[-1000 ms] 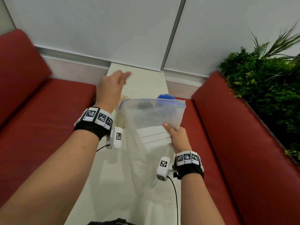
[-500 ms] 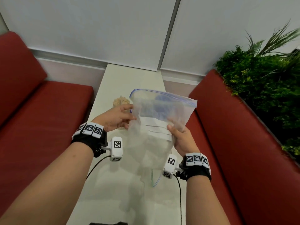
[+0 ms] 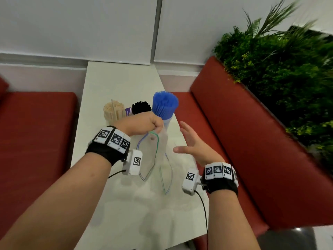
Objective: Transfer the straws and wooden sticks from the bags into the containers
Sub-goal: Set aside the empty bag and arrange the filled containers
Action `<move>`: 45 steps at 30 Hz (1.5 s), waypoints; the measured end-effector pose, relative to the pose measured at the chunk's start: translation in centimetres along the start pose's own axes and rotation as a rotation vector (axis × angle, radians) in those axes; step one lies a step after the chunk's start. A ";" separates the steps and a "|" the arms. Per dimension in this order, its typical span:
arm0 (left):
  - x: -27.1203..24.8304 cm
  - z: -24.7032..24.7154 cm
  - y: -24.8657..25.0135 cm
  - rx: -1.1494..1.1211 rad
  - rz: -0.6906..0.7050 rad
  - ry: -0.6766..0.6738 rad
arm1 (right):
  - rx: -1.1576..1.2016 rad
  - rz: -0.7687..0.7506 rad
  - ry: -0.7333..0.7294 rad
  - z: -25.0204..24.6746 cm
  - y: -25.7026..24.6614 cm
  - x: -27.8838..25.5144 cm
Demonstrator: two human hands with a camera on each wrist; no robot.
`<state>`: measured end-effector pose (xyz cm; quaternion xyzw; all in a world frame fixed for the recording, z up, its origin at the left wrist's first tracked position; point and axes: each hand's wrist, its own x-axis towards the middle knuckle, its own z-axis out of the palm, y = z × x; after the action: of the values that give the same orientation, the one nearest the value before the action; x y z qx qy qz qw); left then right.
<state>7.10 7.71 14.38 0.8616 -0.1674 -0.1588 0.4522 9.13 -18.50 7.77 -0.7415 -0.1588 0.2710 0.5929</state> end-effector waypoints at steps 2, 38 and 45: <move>1.1 1.4 1.4 -0.181 0.073 -0.058 | -0.061 0.089 -0.122 1.8 0.2 -0.5; 9.9 24.7 -15.3 0.025 -0.814 0.605 | -0.581 0.705 0.200 3.0 18.8 7.0; 5.9 21.4 -17.2 -0.844 -0.936 0.965 | -0.379 0.399 -0.169 5.6 17.0 9.6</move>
<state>5.81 -1.15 -12.19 0.5720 0.5011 0.0084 0.6493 12.10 -12.92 -11.55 -0.8304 -0.1064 0.4085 0.3636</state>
